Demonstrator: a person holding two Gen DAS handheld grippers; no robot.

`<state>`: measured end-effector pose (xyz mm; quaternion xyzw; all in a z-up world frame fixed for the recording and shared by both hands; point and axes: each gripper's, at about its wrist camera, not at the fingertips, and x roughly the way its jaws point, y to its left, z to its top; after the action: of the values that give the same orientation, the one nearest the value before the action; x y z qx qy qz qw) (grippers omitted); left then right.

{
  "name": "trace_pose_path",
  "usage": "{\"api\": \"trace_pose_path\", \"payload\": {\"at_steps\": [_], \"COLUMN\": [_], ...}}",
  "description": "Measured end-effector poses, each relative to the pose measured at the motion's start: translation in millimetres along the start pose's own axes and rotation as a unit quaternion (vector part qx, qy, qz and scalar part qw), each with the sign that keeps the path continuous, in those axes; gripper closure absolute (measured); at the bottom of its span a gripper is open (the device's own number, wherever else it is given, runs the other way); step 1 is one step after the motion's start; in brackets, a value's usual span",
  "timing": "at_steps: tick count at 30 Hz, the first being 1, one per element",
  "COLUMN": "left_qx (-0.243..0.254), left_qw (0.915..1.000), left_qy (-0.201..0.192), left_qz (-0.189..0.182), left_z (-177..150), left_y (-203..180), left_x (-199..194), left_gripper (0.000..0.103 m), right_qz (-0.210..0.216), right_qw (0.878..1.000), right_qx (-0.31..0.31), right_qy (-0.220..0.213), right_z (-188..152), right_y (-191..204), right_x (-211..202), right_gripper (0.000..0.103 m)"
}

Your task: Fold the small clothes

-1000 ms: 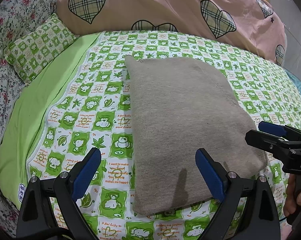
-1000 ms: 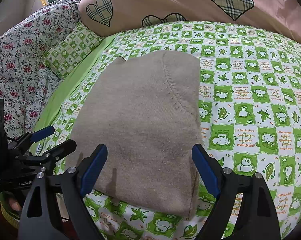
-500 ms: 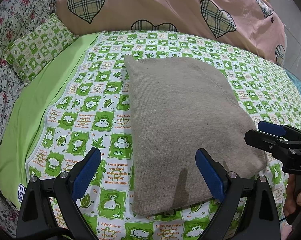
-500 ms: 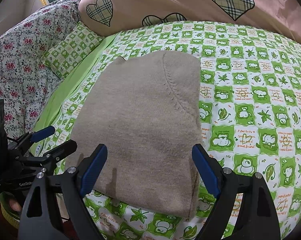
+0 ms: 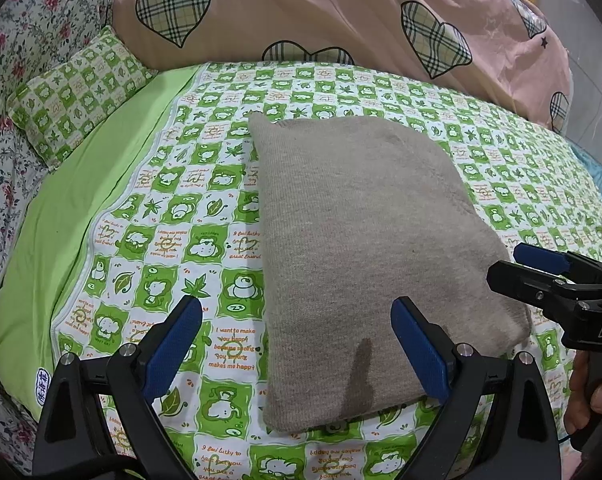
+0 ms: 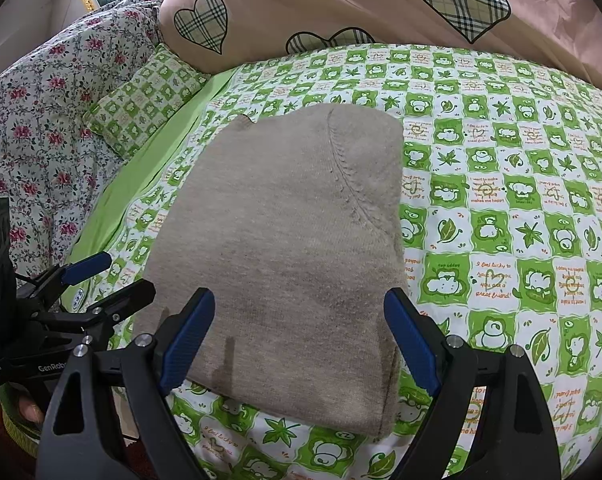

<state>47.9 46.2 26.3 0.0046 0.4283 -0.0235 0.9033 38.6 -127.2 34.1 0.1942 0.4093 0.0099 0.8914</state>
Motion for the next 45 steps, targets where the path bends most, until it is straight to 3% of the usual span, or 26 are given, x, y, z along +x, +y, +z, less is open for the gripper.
{"api": "trace_pose_path", "payload": {"at_steps": [45], "left_qx": [0.000], "left_qw": [1.0000], "left_qy": [-0.006], "left_qz": [0.008], "left_z": [13.4], "left_y": [-0.9], "left_x": [5.0], "left_gripper": [0.007], "right_qz": [0.004], "right_qw": [1.000], "right_qx": [-0.011], "right_qy": [-0.009], "right_z": [20.1], "right_y": [-2.1], "right_x": [0.8], "right_gripper": [0.016]}}
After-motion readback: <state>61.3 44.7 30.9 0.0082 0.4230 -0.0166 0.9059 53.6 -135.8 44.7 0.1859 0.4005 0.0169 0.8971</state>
